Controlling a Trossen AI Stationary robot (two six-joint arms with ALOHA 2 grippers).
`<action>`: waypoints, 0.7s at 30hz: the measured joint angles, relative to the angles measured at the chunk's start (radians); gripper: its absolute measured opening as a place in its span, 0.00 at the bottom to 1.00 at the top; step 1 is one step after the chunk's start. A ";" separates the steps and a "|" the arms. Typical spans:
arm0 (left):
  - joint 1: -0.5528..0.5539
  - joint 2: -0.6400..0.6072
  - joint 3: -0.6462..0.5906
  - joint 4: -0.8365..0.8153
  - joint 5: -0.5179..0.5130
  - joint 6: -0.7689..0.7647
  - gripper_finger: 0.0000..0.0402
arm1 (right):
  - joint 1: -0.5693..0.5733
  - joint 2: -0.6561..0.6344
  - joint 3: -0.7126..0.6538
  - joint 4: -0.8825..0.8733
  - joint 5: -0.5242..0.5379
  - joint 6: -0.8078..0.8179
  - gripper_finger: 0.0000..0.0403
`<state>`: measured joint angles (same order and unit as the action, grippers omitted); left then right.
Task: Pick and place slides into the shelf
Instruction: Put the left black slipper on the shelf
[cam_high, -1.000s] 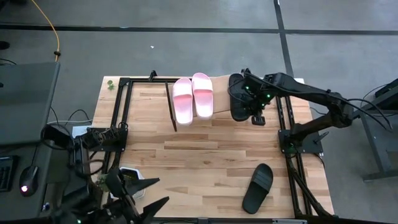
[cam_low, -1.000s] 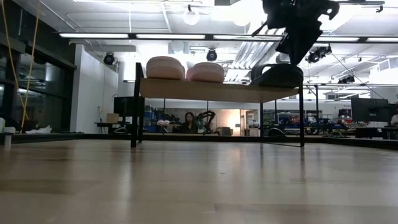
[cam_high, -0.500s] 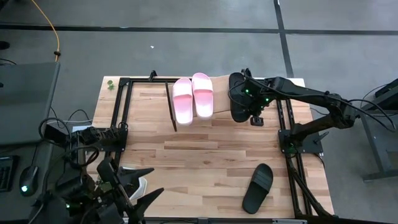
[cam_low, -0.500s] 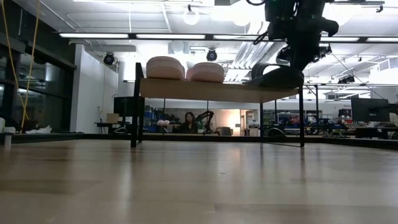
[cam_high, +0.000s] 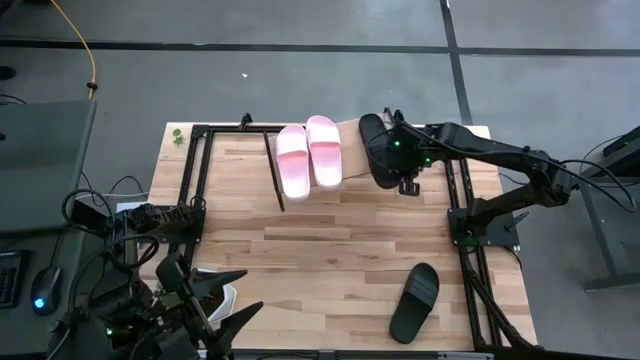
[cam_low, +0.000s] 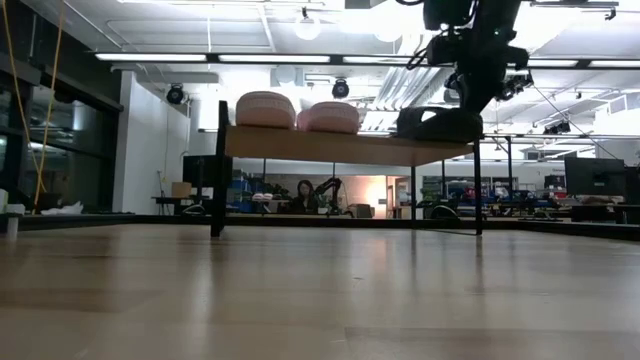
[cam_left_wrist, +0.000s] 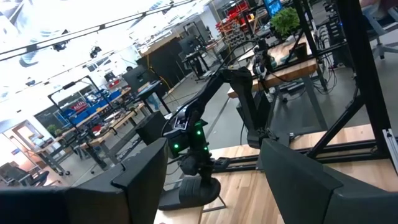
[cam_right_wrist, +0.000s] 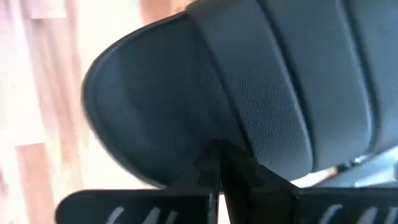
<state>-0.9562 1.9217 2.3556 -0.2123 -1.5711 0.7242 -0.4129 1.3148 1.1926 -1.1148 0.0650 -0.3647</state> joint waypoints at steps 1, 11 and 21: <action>0.000 0.000 0.000 0.000 0.000 -0.001 0.61 | 0.000 0.000 0.004 0.002 0.015 0.002 0.00; 0.000 0.000 0.000 0.000 0.000 -0.022 0.61 | -0.002 0.000 0.020 0.030 0.022 0.010 0.00; 0.000 0.000 0.000 0.000 0.011 -0.026 0.61 | -0.002 0.000 0.020 0.035 0.045 0.045 0.00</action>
<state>-0.9562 1.9217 2.3553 -0.2124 -1.5600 0.6983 -0.4145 1.3148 1.2125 -1.0802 0.1101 -0.3196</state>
